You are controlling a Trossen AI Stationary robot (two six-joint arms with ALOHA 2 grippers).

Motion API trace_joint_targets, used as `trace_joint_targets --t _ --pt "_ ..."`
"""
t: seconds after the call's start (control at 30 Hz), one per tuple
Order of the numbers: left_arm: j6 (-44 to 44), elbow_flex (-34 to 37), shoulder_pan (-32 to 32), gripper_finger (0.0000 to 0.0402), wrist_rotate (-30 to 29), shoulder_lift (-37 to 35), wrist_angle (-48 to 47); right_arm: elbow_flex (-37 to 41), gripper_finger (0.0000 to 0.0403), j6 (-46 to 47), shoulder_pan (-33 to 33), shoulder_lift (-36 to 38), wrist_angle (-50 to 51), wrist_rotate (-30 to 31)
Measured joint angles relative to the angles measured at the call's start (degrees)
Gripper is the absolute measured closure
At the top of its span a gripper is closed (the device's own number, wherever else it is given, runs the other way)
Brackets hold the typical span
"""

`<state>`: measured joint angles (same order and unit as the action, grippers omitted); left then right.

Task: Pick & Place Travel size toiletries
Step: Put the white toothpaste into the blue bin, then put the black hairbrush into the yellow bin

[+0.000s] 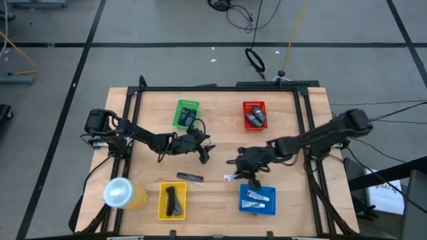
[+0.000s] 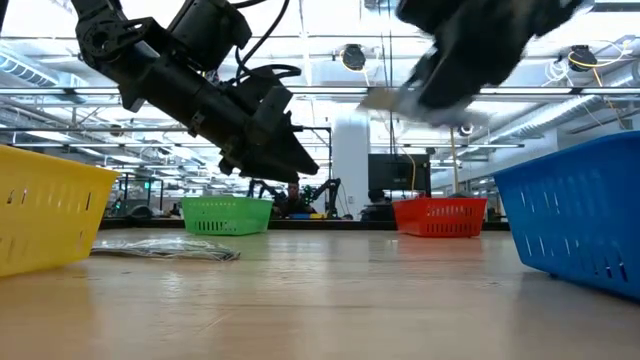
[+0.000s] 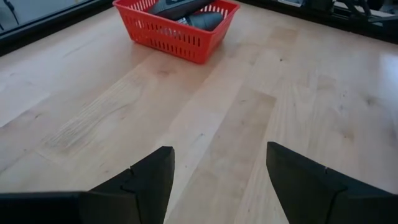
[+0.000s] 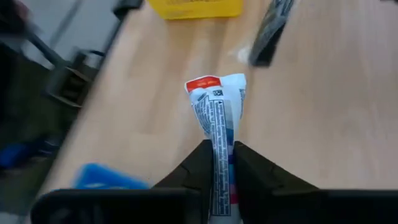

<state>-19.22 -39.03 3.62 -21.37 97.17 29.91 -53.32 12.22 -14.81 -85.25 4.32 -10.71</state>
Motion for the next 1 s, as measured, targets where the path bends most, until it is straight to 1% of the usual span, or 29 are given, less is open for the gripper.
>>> trace_joint_targets --t 0.1,0.2,0.27,0.37,0.5,0.6,0.73,0.87,0.93,1.0 --pt "0.0 0.0 0.0 0.0149 0.0 0.01 -0.13 0.0 0.0357 9.76 -3.36 4.79 5.61 -0.03" --pt "-0.02 0.0 0.0 0.0149 0.0 0.02 -0.13 0.0 0.0369 19.73 -8.06 7.22 10.71 0.42" --pt "-0.05 0.0 0.0 0.0149 0.0 0.02 -0.13 0.0 0.0375 24.86 -11.67 7.25 12.36 3.04" --pt "-0.31 0.0 0.0 0.0149 0.01 0.02 -0.13 0.02 0.0376 30.35 -16.56 5.54 12.58 8.82" --pt "-0.37 0.0 0.0 0.0149 0.18 0.02 -0.12 0.02 0.0353 36.54 -19.93 2.76 12.86 14.06" --pt "-0.43 0.0 0.02 0.0149 0.28 0.02 -0.1 0.02 0.0326 39.91 -20.78 0.84 14.3 15.16" --pt "-0.44 -0.02 0.26 0.0149 0.31 0.02 -0.1 0.07 0.029 40.86 -20.95 -1.0 15.19 14.8" --pt "0.11 -0.02 0.63 0.0149 0.31 0.02 -0.03 0.07 0.0257 35.77 -20.05 -0.19 15.56 13.97" --pt "1.52 -0.04 1.15 0.0149 0.26 0.02 0.4 0.09 0.0245 30.93 -19.54 1.43 15.15 17.03" --pt "3.54 -0.04 1.99 0.0149 -0.1 -0.07 0.66 0.07 0.0237 23.59 -18.89 2.96 13.05 23.36"
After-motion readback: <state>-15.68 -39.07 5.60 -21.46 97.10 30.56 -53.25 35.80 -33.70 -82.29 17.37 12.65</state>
